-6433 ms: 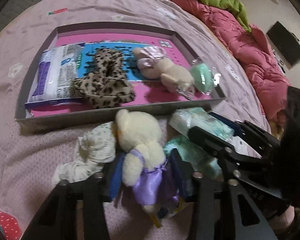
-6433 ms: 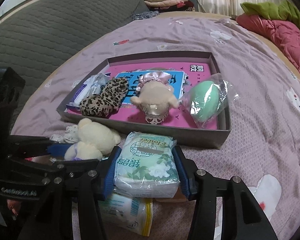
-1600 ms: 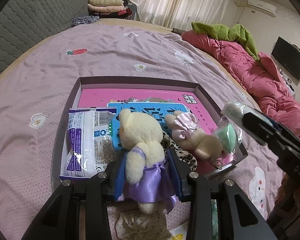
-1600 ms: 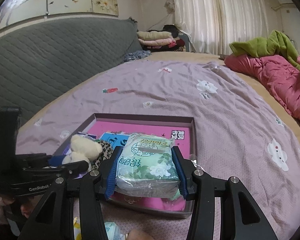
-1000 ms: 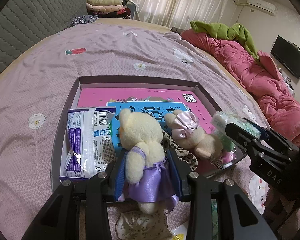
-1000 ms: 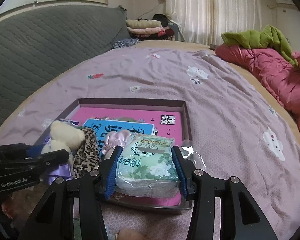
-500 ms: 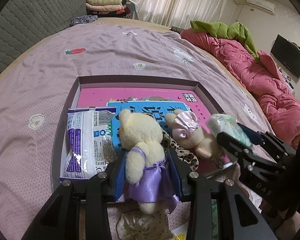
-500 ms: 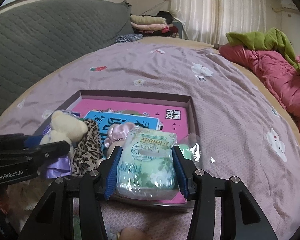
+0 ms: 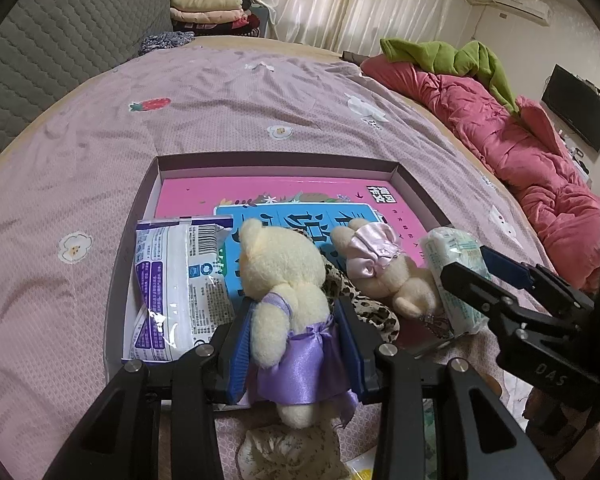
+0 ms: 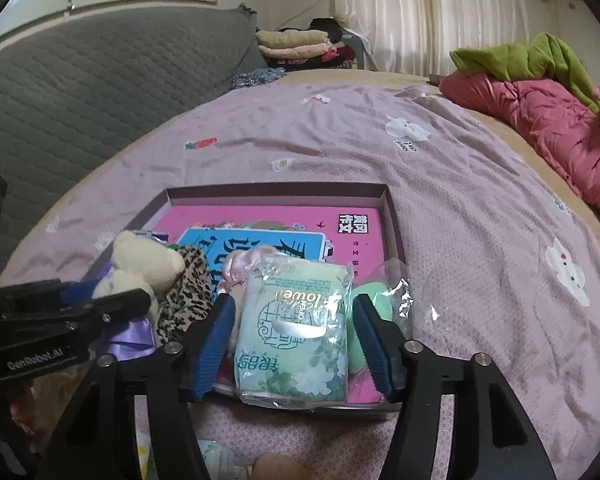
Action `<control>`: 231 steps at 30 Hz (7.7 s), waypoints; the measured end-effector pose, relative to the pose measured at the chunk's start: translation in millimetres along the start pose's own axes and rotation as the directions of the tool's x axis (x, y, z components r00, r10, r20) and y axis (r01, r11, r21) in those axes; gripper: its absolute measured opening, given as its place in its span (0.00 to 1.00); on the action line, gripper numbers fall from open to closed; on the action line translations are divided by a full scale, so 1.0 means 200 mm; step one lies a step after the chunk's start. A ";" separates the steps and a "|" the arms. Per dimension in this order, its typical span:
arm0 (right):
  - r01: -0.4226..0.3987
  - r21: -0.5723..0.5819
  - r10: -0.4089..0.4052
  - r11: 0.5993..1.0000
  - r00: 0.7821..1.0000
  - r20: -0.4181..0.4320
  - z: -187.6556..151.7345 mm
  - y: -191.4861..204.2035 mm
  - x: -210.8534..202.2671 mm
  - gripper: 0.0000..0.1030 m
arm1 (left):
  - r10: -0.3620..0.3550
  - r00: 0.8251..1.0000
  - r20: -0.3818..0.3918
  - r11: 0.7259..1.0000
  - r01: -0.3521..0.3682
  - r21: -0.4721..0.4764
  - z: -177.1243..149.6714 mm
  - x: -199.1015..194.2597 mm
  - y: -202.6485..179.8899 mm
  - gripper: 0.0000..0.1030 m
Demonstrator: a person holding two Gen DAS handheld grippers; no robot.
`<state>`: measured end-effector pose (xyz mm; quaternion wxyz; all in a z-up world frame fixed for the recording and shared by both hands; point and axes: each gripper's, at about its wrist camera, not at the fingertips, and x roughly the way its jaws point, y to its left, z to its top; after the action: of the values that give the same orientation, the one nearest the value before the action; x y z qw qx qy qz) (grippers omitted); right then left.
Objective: Organize soft objects
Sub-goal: 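Open the right tool on the tissue pack while the left tool lowers and releases the cream bear, then move both tools back from the box toward the items beside it, then reach the left tool to the white floral cloth while the right tool reaches the Flower tissue pack, then close the left tool on the white floral cloth while the right tool grasps the Flower tissue pack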
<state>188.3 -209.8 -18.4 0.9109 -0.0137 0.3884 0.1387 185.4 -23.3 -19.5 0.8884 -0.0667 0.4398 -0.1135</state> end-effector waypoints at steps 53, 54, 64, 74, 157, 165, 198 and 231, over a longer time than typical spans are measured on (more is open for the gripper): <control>-0.048 0.017 0.048 0.999 0.999 0.013 0.02 -0.03 -0.06 0.70 | 0.131 0.989 0.069 0.991 -0.130 -0.023 0.03 -0.17 0.06 0.58; -0.048 0.016 0.048 0.999 0.999 0.013 0.02 -0.03 -0.06 0.70 | 0.129 0.989 0.069 0.992 -0.128 -0.024 0.03 -0.18 0.06 0.58; -0.045 -0.009 0.045 0.999 0.999 0.024 0.02 -0.02 -0.08 0.71 | 0.125 0.989 0.072 0.992 -0.124 -0.017 0.03 -0.23 0.02 0.58; -0.039 -0.012 0.039 0.999 0.999 0.029 0.02 -0.04 -0.11 0.71 | 0.154 0.985 0.082 0.988 -0.154 -0.017 0.03 -0.26 0.00 0.67; -0.024 -0.209 0.036 0.978 0.998 0.054 -0.29 0.06 -0.51 0.71 | 0.148 0.988 0.033 0.988 -0.150 0.043 -0.27 -0.57 -0.14 0.68; -0.044 -0.234 0.054 0.971 0.998 0.038 -0.34 0.12 -0.52 0.71 | 0.143 0.990 0.017 0.988 -0.144 0.058 -0.31 -0.57 -0.14 0.68; -0.142 -0.234 0.120 0.962 0.987 -0.108 -0.50 0.31 -0.37 0.71 | 0.180 0.982 -0.060 0.982 -0.176 0.069 -0.45 -0.44 -0.07 0.68; -0.127 -0.273 0.086 0.954 0.984 -0.156 -0.49 0.37 -0.16 0.57 | 0.167 0.980 -0.107 0.986 -0.166 0.016 -0.39 -0.21 0.05 0.68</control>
<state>79.0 -158.9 -58.3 0.8608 -0.1322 0.4287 0.2405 99.0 -3.8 -36.6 0.8699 -0.0205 0.4908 -0.0436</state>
